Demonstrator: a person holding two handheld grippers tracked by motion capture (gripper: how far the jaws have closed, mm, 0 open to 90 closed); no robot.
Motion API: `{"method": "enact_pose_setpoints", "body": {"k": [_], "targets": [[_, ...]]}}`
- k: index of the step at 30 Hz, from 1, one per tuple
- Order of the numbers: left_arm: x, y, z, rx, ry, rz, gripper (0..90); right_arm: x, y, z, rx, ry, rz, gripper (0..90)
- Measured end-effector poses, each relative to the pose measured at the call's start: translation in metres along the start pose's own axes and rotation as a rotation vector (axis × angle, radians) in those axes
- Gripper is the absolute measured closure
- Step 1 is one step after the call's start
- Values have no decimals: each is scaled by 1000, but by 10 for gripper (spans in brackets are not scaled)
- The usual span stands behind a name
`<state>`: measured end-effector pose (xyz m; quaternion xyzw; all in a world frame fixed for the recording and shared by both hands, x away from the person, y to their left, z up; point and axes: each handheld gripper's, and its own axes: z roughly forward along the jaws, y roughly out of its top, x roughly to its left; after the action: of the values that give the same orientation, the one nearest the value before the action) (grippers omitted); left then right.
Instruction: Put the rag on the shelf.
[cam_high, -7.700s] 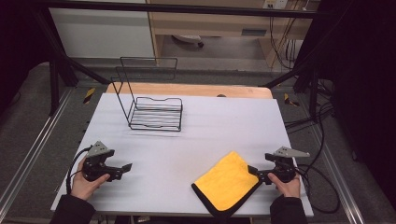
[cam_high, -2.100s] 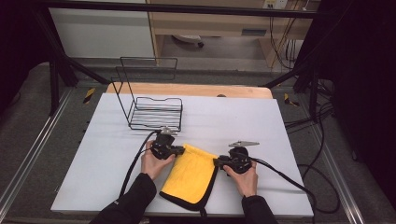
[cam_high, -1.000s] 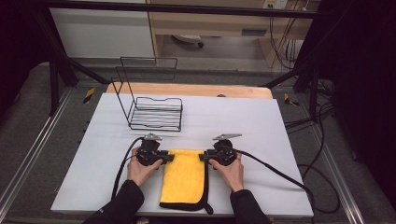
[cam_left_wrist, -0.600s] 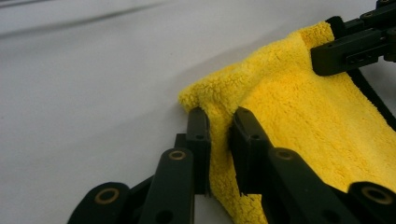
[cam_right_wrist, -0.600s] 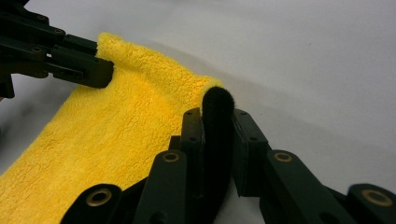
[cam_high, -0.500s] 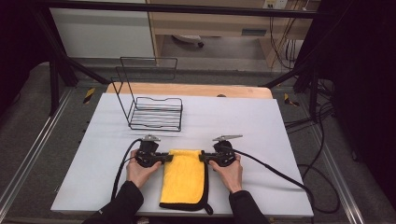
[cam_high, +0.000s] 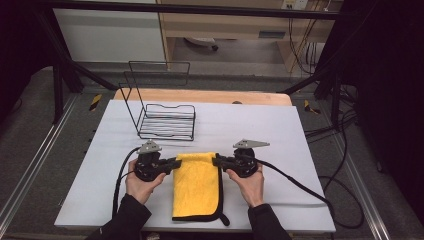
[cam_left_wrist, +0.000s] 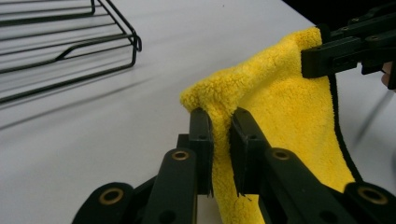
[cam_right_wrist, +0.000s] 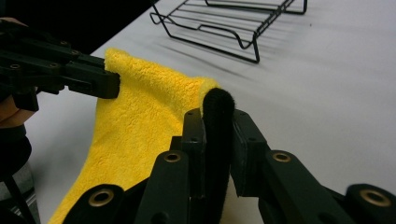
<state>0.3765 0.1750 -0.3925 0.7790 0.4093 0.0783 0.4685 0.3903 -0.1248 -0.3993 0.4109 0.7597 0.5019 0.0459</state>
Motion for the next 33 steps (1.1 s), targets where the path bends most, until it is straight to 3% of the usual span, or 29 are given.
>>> {"method": "enact_pose_setpoints", "body": {"k": [13, 33], "targets": [[-10, 12, -22, -113, 23, 75, 795, 20, 16, -20, -90, -17, -109, 777], [-22, 33, -46, -230, 42, 141, 796, 38, 36, -39, -231, -36, -182, 781]]}}
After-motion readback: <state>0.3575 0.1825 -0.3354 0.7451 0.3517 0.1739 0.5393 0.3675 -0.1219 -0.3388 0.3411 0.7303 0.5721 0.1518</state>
